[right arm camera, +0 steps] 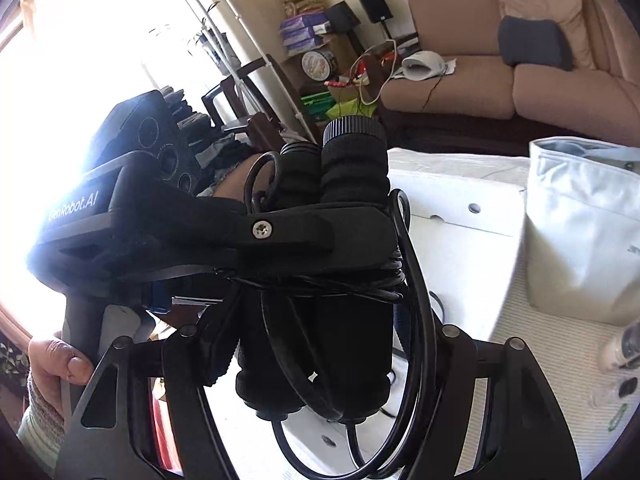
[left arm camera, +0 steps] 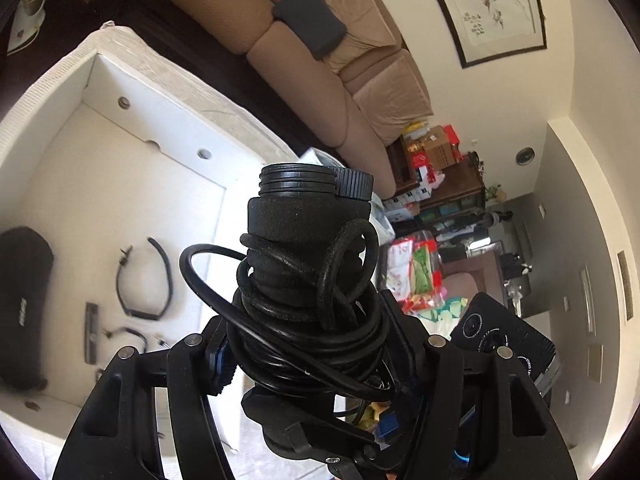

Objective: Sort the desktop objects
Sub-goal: 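Carry the cable bundle into the white box and open the right gripper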

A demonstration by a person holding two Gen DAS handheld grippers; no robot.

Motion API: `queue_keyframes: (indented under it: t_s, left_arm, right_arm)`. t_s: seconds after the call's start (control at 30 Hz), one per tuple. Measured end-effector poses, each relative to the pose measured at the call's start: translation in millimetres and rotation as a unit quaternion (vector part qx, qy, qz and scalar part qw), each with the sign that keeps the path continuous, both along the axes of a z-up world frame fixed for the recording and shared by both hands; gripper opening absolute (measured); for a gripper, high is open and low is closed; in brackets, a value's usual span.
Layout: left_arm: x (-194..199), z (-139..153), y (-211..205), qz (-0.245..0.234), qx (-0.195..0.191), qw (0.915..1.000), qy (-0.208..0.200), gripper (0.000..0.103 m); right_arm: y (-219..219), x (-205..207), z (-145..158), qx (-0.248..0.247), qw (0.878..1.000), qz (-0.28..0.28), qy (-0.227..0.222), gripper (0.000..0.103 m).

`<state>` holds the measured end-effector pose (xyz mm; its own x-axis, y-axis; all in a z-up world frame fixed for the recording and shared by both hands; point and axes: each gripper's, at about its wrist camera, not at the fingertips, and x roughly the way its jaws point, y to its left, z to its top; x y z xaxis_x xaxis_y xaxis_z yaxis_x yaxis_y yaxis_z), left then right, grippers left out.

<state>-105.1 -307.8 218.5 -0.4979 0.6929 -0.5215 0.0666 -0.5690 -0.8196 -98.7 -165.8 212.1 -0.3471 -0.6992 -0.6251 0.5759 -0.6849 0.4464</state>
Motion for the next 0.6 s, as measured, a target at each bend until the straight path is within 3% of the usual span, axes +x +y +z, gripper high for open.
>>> queue_keyframes:
  t_s: [0.23,0.37,0.6]
  left_arm:
    - [-81.5,-47.9,-50.5,0.004,-0.107,0.9926,-0.058,0.067]
    - [-112.5,-72.0,-68.2,0.004,-0.188,0.9797,-0.069,0.073]
    - [-142.6,-88.4,-86.8,0.000,-0.229,0.9712,-0.067,0.072]
  right_arm:
    - [-61.3,-82.7,-77.2,-0.053,0.993,-0.051,-0.087,0.067]
    - [-81.7,-119.6,-118.8,-0.058,0.989,-0.077,-0.114,0.067]
    - [-94.9,-154.1,-177.3,-0.053,0.980,-0.120,-0.148,0.067]
